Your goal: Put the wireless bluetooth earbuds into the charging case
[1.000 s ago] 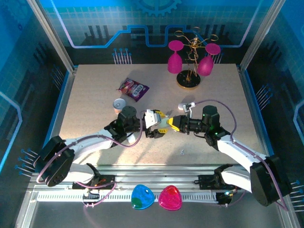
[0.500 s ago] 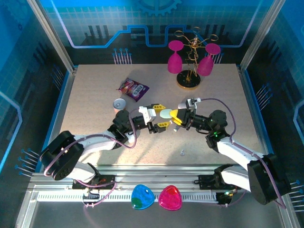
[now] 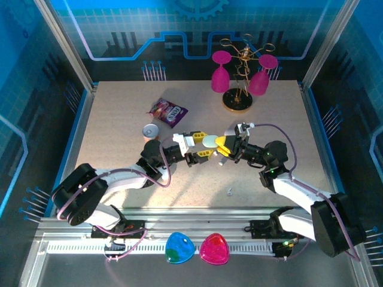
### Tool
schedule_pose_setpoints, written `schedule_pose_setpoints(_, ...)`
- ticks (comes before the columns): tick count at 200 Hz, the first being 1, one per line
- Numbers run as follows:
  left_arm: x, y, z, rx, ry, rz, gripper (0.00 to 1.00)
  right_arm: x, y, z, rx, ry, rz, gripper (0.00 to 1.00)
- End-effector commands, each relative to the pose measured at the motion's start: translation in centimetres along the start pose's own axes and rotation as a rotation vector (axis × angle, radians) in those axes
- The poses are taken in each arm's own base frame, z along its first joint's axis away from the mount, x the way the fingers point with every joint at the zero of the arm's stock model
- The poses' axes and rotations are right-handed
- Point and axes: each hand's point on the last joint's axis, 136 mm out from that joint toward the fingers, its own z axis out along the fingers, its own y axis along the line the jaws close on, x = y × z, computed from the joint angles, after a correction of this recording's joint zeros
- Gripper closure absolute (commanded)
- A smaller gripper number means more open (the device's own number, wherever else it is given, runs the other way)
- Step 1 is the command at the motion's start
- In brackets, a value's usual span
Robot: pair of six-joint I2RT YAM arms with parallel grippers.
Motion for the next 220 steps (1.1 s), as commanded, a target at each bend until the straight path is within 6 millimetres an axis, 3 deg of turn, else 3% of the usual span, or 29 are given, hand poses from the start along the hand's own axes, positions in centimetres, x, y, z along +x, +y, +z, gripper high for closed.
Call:
schedule_pose_setpoints(1, -0.9, -0.4, 0.2, 0.032, -0.032, 0.01, 0.54, -0.5, 0.5, -0.3, -0.026, -0.021, -0.025, 0.83)
schedule_pose_setpoints(66, -1.0, -0.5, 0.3, 0.044, -0.025, 0.009, 0.72, -0.6, 0.5, -0.2, -0.021, -0.021, -0.023, 0.79)
schedule_pose_setpoints(107, -0.9, 0.1, 0.3, 0.031, 0.01, -0.049, 0.73, -0.8, 0.2, -0.6, 0.033, -0.04, -0.097, 0.45)
schedule_pose_setpoints(132, -0.6, 0.9, 0.0, 0.006, 0.046, -0.124, 0.73, -1.3, -0.8, -1.5, 0.149, -0.067, -0.254, 0.29)
schedule_pose_setpoints(152, -0.4, 1.0, -0.4, 0.02, 0.063, -0.194, 0.74, -1.8, -1.5, -2.5, 0.276, -0.094, -0.415, 0.22)
schedule_pose_setpoints(192, -0.5, 0.4, -0.9, 0.095, 0.075, -0.281, 0.75, -0.5, 0.4, -2.8, 0.413, -0.013, -0.824, 0.14)
schedule_pose_setpoints(220, -1.0, -0.3, -1.1, 0.13, 0.074, -0.289, 0.75, 0.3, 0.9, -2.7, 0.49, 0.041, -1.009, 0.12)
